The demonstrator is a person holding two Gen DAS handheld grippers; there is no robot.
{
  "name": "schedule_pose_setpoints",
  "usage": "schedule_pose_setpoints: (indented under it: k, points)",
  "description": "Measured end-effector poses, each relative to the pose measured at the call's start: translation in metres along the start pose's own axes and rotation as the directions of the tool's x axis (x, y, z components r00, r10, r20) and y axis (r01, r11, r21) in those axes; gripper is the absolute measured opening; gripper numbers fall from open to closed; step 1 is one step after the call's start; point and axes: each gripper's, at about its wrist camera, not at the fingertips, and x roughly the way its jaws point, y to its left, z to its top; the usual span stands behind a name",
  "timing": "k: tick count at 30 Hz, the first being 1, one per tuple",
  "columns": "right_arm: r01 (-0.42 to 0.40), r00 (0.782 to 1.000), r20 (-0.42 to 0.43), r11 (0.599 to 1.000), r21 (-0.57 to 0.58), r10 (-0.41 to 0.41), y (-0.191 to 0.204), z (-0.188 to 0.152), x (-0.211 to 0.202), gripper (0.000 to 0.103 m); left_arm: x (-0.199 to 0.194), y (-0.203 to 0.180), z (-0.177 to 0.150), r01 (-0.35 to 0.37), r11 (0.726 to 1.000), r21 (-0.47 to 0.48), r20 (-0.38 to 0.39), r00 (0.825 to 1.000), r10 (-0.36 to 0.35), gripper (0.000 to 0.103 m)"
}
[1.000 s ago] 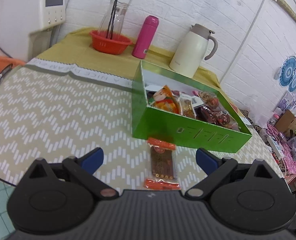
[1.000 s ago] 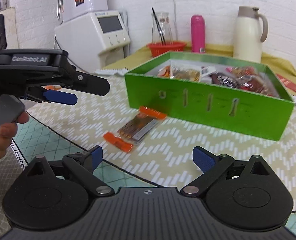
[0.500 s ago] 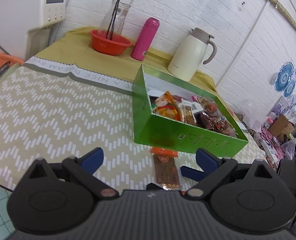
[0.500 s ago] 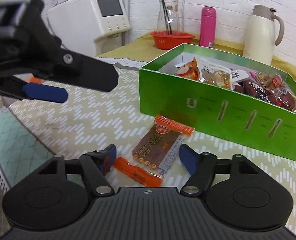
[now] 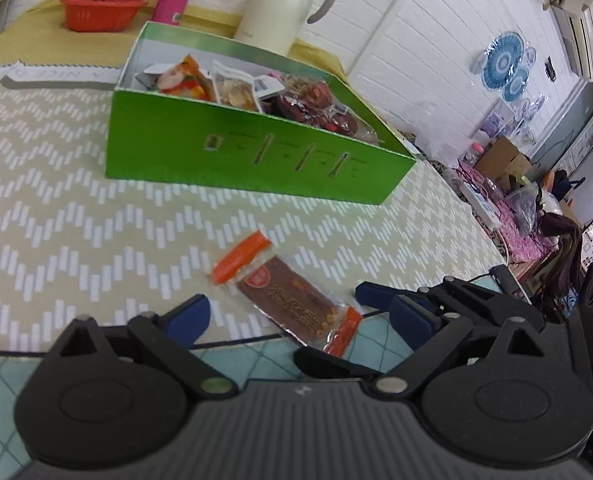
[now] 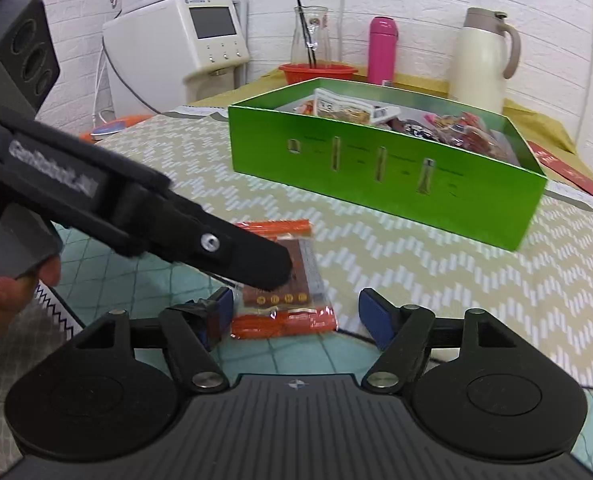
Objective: Organize snacks
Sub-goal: 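Grasp the brown sausage pack with orange ends with both grippers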
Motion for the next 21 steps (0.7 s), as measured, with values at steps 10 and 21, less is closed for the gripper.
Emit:
schedule_pose_setpoints:
  k: [10,21]
  points:
    - [-0.02,1.0,-0.001,1.0,-0.024,0.02,-0.001,0.001,0.002,0.103,0.014,0.012,0.022,-0.038,0.999,-0.018,0.016,0.999,0.038,0.087]
    - [-0.028,0.999,0.014,0.999,-0.037,0.029,-0.001,0.003,0.001,0.092,0.019,-0.005,0.018,-0.136,0.983,0.122,0.023,0.991,0.134,0.015]
